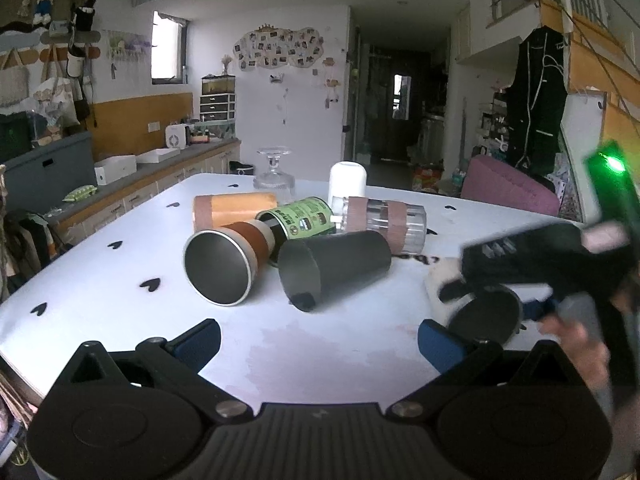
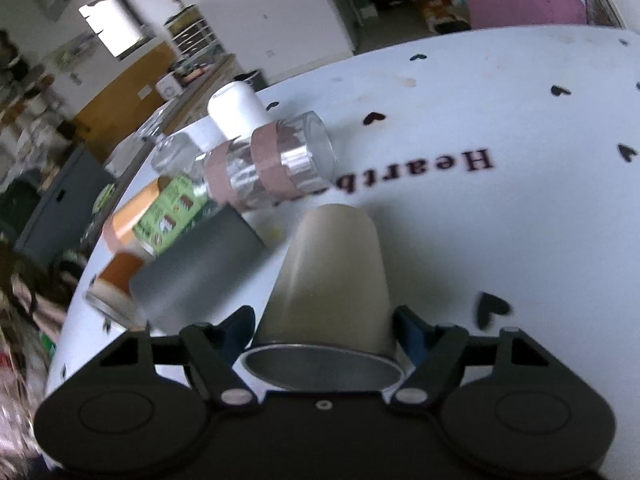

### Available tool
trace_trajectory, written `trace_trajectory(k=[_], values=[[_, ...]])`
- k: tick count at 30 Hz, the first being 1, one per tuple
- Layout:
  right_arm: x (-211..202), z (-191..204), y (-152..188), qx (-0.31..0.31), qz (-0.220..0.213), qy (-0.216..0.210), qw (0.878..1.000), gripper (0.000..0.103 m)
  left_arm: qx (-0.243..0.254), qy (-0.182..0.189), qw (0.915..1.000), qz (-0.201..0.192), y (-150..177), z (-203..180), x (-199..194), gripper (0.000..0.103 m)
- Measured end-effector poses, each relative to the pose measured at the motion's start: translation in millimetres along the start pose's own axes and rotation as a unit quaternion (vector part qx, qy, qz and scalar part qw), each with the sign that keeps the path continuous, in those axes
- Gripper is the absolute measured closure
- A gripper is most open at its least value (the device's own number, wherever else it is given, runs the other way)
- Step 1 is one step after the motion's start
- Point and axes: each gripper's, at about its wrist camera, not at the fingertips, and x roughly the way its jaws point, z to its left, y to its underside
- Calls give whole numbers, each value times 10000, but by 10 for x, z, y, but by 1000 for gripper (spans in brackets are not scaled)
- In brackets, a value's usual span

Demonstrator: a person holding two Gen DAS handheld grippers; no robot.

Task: Flip cup upright
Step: 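Lift the white cup with the right gripper and carry it toward the left gripper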

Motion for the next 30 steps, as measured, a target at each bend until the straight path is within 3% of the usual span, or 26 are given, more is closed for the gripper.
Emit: trace_trajectory(k=[5,12,18,25,30], values=[[-349,-167,299,-509,23,-92,9987,27,48,152,9999,-43,-17,-98,30,0],[-801,-405,669,-897,-6,-108,9959,27,200,828,9963,100,-98,-409,227,0],[-1017,-511,879,-1265,-70,-117,9919,27,600,1475,9857,550,-165,-849,527,0],[-1139,-452,1046,-1909,-192,-69,9814,26,1173,2056,9650,1132,-149,-1345,846,0],[-1126,-402,1146,-2247,-184,81,9742,20,1569,2047,9577,1279,-57,-1534,939,0]])
